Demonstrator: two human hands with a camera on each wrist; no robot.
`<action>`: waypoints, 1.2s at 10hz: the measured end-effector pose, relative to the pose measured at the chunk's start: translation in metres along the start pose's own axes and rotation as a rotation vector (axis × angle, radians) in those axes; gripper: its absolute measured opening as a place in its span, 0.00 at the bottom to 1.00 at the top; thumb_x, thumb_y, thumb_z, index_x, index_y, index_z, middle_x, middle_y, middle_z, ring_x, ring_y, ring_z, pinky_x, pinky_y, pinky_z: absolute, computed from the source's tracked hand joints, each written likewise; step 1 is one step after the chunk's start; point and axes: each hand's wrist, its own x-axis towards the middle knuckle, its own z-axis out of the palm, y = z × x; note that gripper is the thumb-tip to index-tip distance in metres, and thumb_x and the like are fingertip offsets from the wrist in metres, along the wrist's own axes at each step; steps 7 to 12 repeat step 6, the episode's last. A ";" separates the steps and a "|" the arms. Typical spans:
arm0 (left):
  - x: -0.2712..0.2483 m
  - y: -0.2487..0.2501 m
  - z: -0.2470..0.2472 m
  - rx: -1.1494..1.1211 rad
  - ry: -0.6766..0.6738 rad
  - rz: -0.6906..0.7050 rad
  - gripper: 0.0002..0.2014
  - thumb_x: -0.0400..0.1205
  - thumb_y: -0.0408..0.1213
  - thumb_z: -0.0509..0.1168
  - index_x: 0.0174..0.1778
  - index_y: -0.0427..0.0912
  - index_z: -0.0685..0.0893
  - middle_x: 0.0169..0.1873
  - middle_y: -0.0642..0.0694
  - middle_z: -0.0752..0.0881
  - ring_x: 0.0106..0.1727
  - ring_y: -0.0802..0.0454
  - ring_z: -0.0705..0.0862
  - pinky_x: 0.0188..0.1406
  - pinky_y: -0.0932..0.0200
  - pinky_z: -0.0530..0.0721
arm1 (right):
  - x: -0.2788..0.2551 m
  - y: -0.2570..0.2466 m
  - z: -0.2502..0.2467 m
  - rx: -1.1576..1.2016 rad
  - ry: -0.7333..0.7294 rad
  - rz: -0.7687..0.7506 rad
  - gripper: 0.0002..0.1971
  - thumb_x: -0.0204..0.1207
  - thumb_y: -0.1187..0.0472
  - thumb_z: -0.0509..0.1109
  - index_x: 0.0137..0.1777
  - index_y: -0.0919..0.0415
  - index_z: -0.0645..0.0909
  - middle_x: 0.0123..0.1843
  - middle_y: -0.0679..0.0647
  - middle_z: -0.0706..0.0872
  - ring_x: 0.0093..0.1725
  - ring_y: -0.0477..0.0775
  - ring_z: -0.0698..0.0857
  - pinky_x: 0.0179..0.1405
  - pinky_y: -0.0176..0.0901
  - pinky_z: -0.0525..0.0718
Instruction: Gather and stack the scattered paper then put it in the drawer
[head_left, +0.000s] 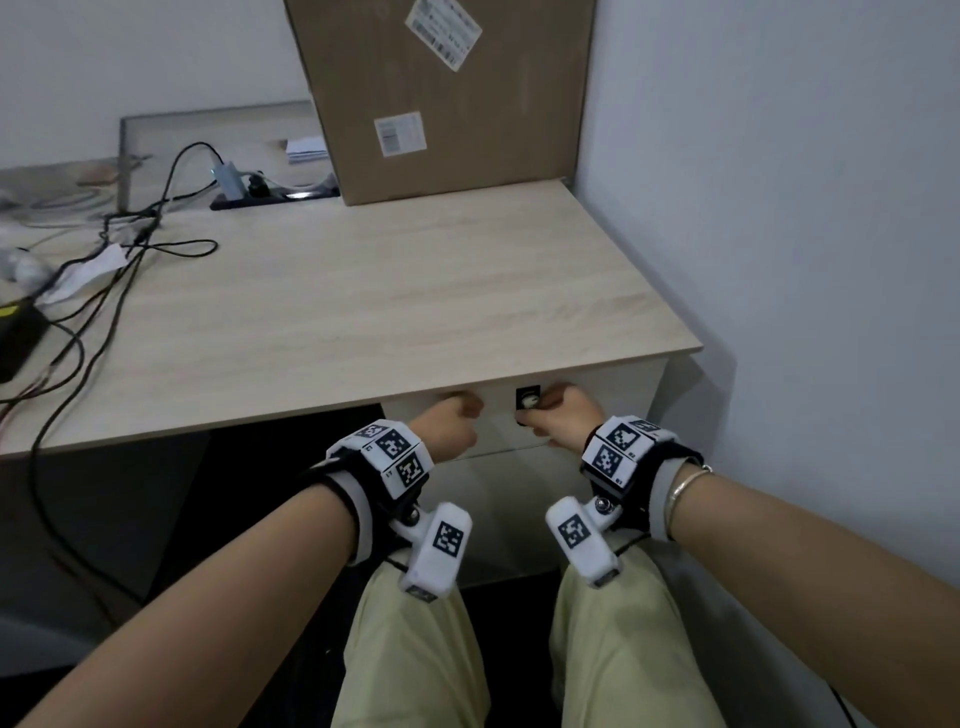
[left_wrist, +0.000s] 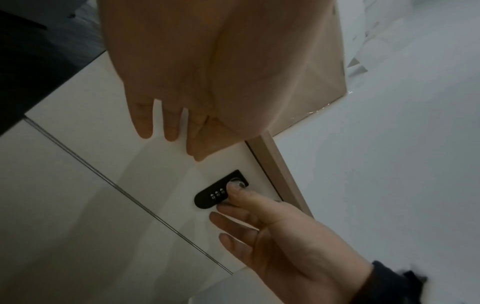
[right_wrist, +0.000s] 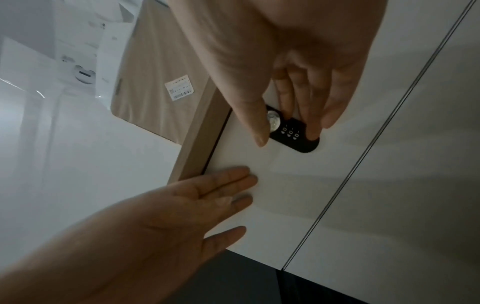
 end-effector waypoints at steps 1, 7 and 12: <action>0.000 -0.005 -0.004 0.028 0.012 0.013 0.27 0.82 0.25 0.59 0.79 0.39 0.67 0.77 0.45 0.71 0.77 0.50 0.69 0.63 0.68 0.67 | -0.008 -0.010 0.002 0.016 0.093 -0.008 0.15 0.66 0.51 0.80 0.31 0.56 0.78 0.39 0.58 0.90 0.44 0.60 0.90 0.50 0.58 0.88; -0.027 -0.014 -0.025 0.151 0.091 0.057 0.25 0.84 0.32 0.62 0.78 0.38 0.70 0.76 0.43 0.72 0.76 0.47 0.72 0.72 0.58 0.69 | -0.042 -0.032 0.009 0.413 -0.167 0.237 0.20 0.87 0.54 0.47 0.68 0.67 0.69 0.49 0.64 0.91 0.37 0.53 0.87 0.30 0.40 0.76; -0.027 -0.014 -0.025 0.151 0.091 0.057 0.25 0.84 0.32 0.62 0.78 0.38 0.70 0.76 0.43 0.72 0.76 0.47 0.72 0.72 0.58 0.69 | -0.042 -0.032 0.009 0.413 -0.167 0.237 0.20 0.87 0.54 0.47 0.68 0.67 0.69 0.49 0.64 0.91 0.37 0.53 0.87 0.30 0.40 0.76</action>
